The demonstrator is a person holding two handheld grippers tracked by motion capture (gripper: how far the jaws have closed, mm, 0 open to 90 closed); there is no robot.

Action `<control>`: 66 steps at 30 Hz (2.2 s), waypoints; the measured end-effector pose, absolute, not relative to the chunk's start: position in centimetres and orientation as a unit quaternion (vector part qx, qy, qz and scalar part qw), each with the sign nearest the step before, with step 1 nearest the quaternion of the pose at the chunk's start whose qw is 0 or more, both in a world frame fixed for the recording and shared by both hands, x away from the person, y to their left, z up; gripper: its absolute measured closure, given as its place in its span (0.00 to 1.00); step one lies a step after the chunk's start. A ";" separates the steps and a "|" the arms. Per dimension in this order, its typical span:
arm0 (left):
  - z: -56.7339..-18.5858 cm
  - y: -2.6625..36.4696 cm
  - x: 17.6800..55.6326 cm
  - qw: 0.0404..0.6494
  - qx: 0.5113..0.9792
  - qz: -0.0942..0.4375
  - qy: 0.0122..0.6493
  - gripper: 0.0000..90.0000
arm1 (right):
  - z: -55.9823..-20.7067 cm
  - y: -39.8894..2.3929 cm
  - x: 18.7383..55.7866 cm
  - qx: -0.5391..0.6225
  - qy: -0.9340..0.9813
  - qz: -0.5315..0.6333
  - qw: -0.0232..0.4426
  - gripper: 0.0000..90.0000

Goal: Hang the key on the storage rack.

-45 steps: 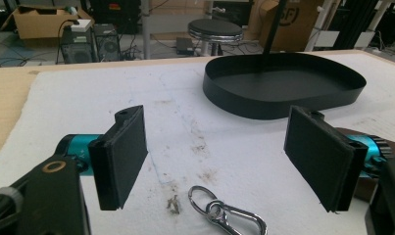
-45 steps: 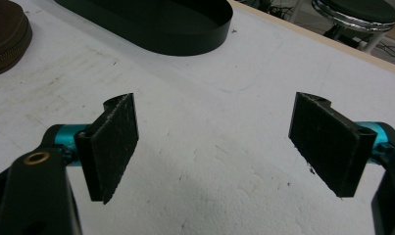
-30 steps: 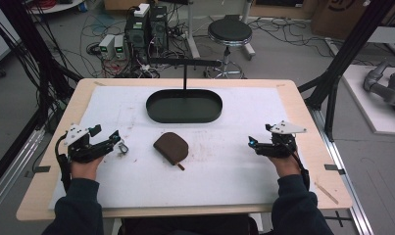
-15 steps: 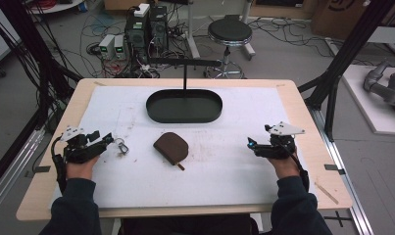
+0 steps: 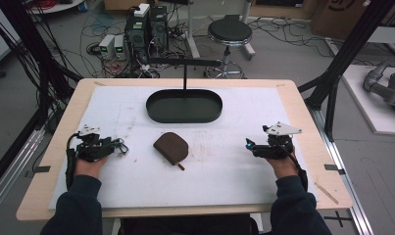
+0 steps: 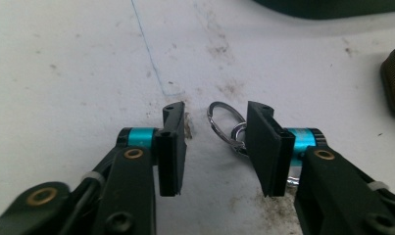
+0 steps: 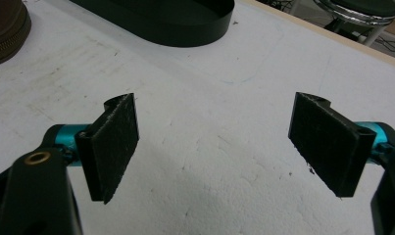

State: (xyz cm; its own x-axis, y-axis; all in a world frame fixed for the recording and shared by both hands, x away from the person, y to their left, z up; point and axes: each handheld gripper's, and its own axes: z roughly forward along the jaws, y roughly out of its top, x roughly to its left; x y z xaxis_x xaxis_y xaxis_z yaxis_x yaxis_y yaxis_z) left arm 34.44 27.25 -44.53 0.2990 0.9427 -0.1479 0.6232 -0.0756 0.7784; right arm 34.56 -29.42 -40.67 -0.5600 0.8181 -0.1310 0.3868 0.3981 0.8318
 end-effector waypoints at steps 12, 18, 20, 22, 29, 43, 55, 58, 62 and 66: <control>-44.6 26.6 34.5 0.393 0.725 0.193 0.532 0.87 | -40.8 -29.4 34.6 0.383 0.791 0.393 0.270 0.21; -44.6 26.5 34.3 0.399 0.735 0.188 0.516 0.92 | -40.8 -29.4 34.7 0.383 0.791 0.394 0.270 0.21; -44.5 26.5 34.3 0.400 0.738 0.186 0.510 0.95 | -40.8 -29.5 34.7 0.384 0.790 0.394 0.270 0.21; -44.5 26.4 34.2 0.400 0.741 0.188 0.506 0.96 | -40.9 -29.5 34.7 0.384 0.791 0.394 0.268 0.21; -44.5 26.5 34.1 0.397 0.744 0.186 0.504 0.96 | -40.9 -29.4 34.7 0.384 0.792 0.393 0.266 0.21; -44.9 26.1 34.3 0.380 0.762 0.201 0.484 0.94 | -40.9 -29.4 34.7 0.384 0.792 0.393 0.266 0.21; -44.8 25.9 35.0 0.387 0.764 0.215 0.469 0.91 | -41.0 -29.3 34.7 0.384 0.793 0.391 0.265 0.21; -44.8 25.6 35.3 0.398 0.764 0.221 0.458 0.89 | -41.0 -29.3 34.7 0.384 0.794 0.390 0.265 0.21; -44.6 25.4 35.6 0.398 0.770 0.220 0.448 0.86 | -41.0 -29.3 34.7 0.385 0.794 0.389 0.264 0.21; -44.6 24.2 36.2 0.385 0.789 0.223 0.422 0.86 | -41.0 -29.3 34.7 0.384 0.794 0.390 0.264 0.21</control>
